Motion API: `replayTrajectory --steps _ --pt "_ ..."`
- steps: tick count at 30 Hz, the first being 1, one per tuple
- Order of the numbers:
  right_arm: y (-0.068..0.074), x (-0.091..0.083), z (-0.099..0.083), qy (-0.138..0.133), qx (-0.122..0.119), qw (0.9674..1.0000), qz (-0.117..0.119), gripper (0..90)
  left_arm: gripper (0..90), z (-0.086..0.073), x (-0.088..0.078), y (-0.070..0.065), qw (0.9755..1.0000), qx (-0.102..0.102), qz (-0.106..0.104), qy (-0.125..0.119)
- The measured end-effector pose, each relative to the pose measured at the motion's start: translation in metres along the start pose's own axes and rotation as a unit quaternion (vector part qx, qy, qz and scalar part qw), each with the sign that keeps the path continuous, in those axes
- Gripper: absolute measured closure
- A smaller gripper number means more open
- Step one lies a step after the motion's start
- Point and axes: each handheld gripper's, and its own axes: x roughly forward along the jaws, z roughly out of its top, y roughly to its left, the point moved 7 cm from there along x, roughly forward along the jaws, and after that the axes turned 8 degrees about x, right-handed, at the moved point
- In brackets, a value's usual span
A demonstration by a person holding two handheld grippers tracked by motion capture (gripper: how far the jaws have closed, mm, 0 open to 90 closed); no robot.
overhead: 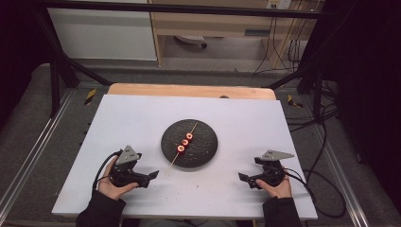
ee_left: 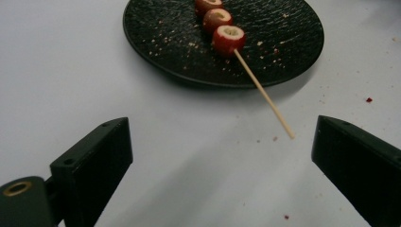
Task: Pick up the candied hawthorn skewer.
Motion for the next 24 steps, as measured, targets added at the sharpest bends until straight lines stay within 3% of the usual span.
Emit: replayTrajectory --steps 11,16,24 --pt "0.000 0.000 0.000 0.001 0.000 1.0000 -0.002 0.8 16.4 0.035 0.032 -0.011 0.9994 0.012 0.014 0.031" --pt "0.000 0.000 0.000 0.000 0.001 1.0000 -0.002 0.9 21.9 0.044 0.045 -0.011 0.9989 0.006 0.014 0.045" --pt "-0.001 0.001 0.000 0.000 0.000 1.0000 -0.002 0.9 45.6 0.047 0.069 -0.011 0.9975 -0.017 0.019 0.066"
